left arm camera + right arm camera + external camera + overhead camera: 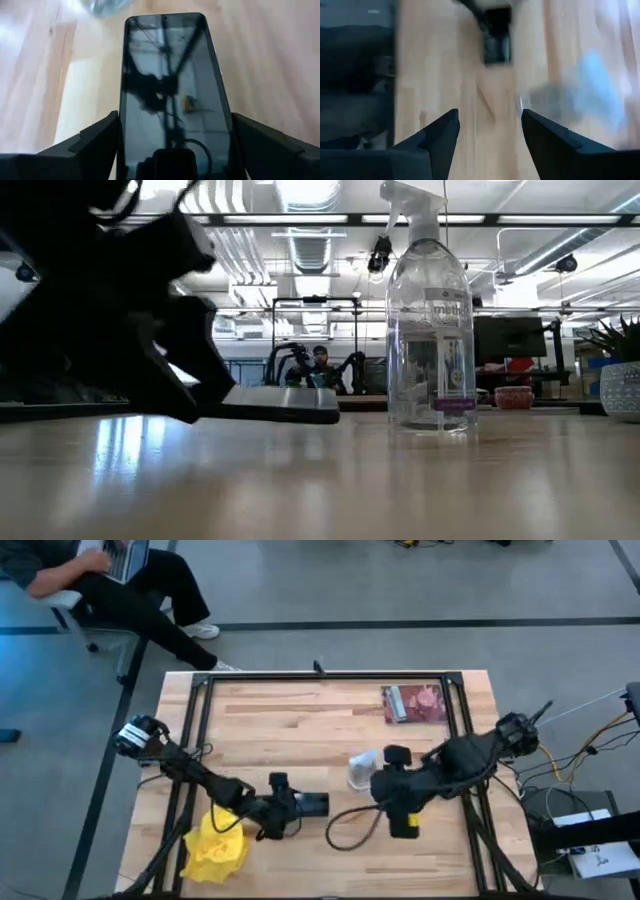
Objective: Apply microfiber cloth
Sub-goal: Spray the black cellphone with the spray bottle
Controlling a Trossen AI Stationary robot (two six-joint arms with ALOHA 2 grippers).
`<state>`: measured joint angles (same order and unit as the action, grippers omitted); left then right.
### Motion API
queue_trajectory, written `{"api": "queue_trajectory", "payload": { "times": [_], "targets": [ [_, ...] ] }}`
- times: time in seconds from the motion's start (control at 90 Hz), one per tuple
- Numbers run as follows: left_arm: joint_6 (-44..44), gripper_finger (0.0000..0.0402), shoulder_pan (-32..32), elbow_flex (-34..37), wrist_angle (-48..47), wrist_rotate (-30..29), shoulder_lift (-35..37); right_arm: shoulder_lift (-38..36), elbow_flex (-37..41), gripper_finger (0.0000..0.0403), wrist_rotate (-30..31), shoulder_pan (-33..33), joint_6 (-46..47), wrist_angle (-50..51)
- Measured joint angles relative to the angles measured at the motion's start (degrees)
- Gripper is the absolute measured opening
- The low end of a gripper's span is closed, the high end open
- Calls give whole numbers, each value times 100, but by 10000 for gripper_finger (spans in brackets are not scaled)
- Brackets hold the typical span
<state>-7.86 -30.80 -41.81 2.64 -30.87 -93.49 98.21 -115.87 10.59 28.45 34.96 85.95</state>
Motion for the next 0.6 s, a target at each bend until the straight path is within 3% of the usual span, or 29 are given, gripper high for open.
{"api": "queue_trajectory", "payload": {
  "times": [0.078, 0.233, 0.389, 0.6],
  "targets": [
    [282, 328, -187, -128, -26, -439, -10, 1, 639, 200, -123, 46, 866, 57],
    [338, 327, -593, -293, -12, -1096, -13, 12, 2137, 199, -1025, 35, 1893, -528],
    [167, 327, -1026, -310, -16, -1895, -15, 19, 3443, 199, -1446, 30, 1841, -2724],
    [-597, 327, -1303, -198, -16, -2726, -15, 17, 4829, 189, -491, -16, 410, -6556]
  ]
}}
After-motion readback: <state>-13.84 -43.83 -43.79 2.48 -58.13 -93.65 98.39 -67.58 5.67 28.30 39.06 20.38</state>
